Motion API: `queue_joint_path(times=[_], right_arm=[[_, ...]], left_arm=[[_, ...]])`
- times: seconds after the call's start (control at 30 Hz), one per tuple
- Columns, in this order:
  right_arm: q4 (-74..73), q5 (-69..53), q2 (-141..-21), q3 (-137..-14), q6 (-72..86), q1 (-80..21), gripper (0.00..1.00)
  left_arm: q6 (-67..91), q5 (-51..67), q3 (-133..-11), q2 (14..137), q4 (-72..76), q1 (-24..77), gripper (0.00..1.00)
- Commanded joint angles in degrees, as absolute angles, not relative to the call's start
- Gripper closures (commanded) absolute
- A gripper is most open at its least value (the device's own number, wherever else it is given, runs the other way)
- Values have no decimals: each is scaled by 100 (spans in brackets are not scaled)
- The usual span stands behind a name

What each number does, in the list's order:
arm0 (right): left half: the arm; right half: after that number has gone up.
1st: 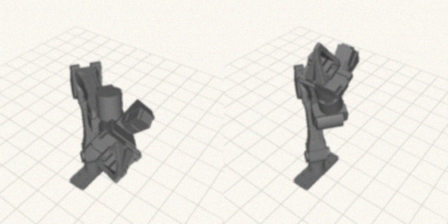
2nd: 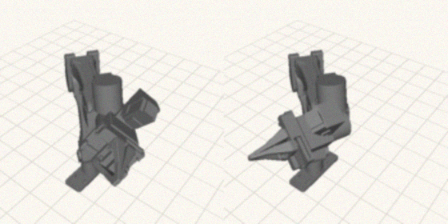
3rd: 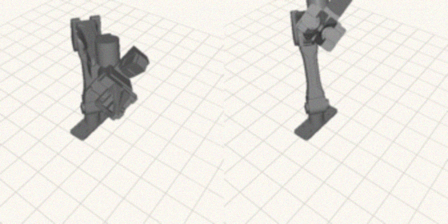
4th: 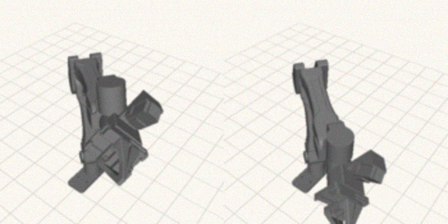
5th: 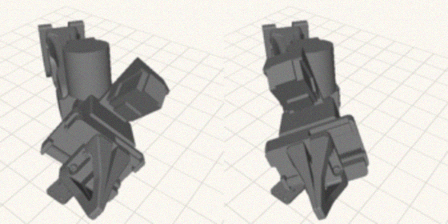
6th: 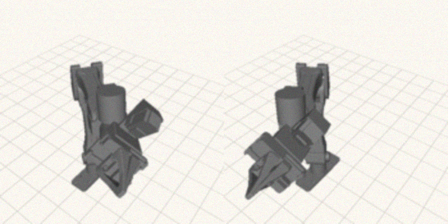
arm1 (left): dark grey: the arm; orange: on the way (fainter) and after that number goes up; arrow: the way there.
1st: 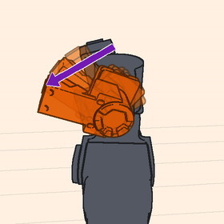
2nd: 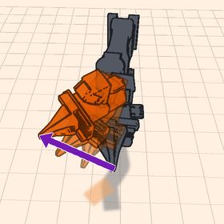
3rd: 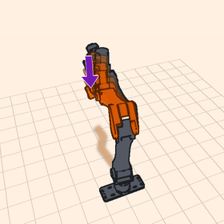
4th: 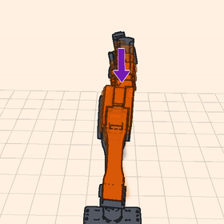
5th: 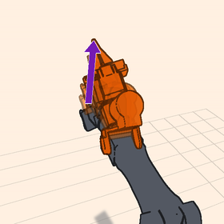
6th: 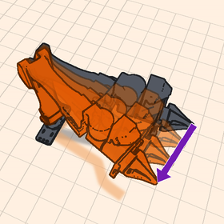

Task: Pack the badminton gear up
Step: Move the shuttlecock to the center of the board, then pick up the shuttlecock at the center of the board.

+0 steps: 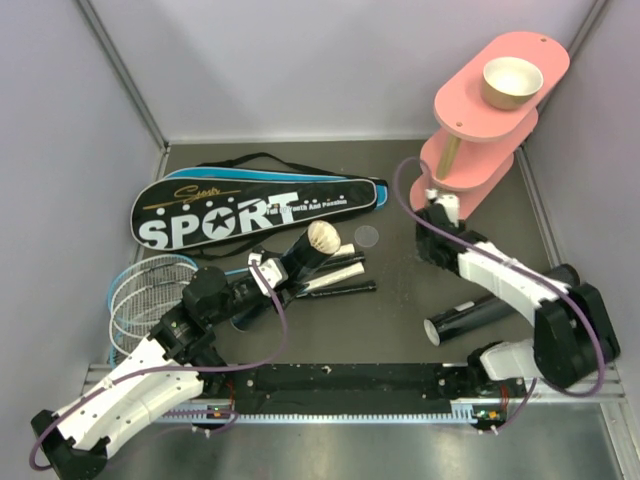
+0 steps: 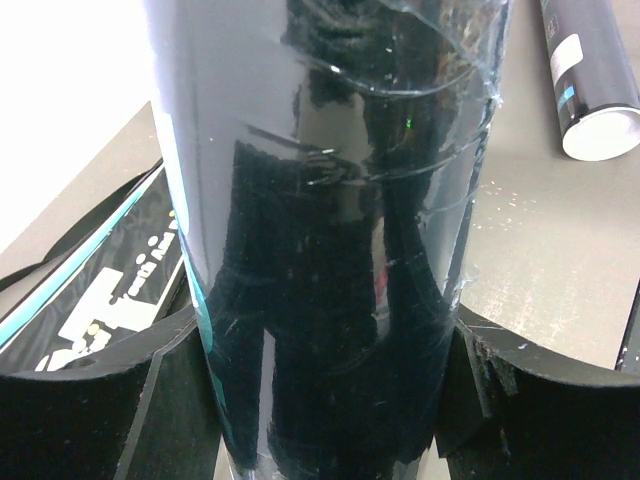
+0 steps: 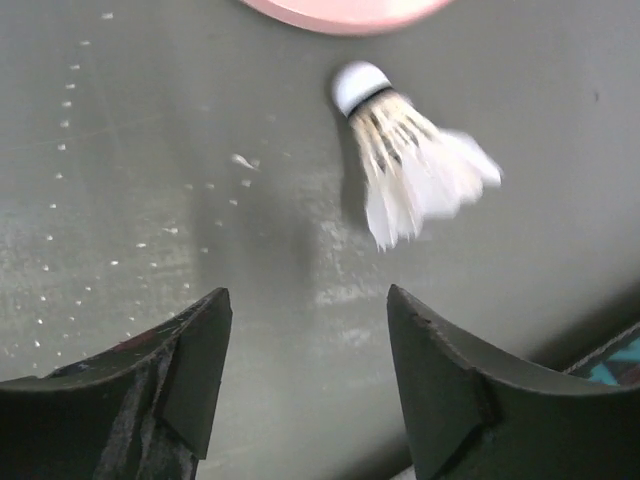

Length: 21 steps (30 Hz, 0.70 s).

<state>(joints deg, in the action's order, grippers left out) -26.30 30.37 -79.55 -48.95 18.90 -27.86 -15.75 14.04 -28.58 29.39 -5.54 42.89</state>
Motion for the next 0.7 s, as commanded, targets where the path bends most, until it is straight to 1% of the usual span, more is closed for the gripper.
queue_joint_path(times=[0.0,0.03,0.1,0.13,0.17,0.2,0.23,0.3,0.33,0.37,0.43,0.47,0.53,0.63,0.67], right_arm=[[-1720,2516,-6480,-3890,3311,-2102,35],[-1462,2061,-6190,-3650,3400,-1961,34],[-908,1733,-5620,-3115,3698,-1444,27],[-749,1183,-5538,-2998,3752,-1154,25],[-590,812,-5502,-2901,3796,-873,25],[-406,452,-5589,-2761,3823,-218,25],[39,-283,-5677,-2699,3815,-28,25],[595,-929,-6010,-2646,3718,673,26],[798,-1297,-6386,-2698,3666,807,27],[878,-1440,-6555,-2759,3639,887,30],[1097,-1703,-7028,-2909,3638,958,32],[1212,-1836,-7162,-2953,3682,958,38],[1423,-2108,-7391,-2945,3954,949,42],[1609,-1996,-7348,-2751,4350,958,41],[1617,-1978,-7287,-2716,4438,949,38]], left_arm=[[-1529,1477,-2944,2892,-44,4307,92],[-1529,1477,-2944,2892,-44,4307,92],[-1512,1485,-2936,2874,-44,4307,92],[-1503,1468,-2927,2865,-53,4307,92],[-1512,1494,-2927,2857,-44,4307,92],[-1512,1485,-2918,2856,-44,4307,92],[-1512,1494,-2918,2848,-44,4307,92],[-1503,1520,-2935,2848,-44,4315,92],[-1503,1529,-2936,2856,-44,4307,92],[-1512,1521,-2936,2848,-44,4315,92],[-1520,1485,-2936,2830,-44,4307,92],[-1512,1468,-2918,2821,-44,4315,92],[-1529,1441,-2909,2795,-44,4307,92],[-1547,1415,-2909,2839,-44,4307,92],[-1538,1415,-2909,2839,-44,4307,92]])
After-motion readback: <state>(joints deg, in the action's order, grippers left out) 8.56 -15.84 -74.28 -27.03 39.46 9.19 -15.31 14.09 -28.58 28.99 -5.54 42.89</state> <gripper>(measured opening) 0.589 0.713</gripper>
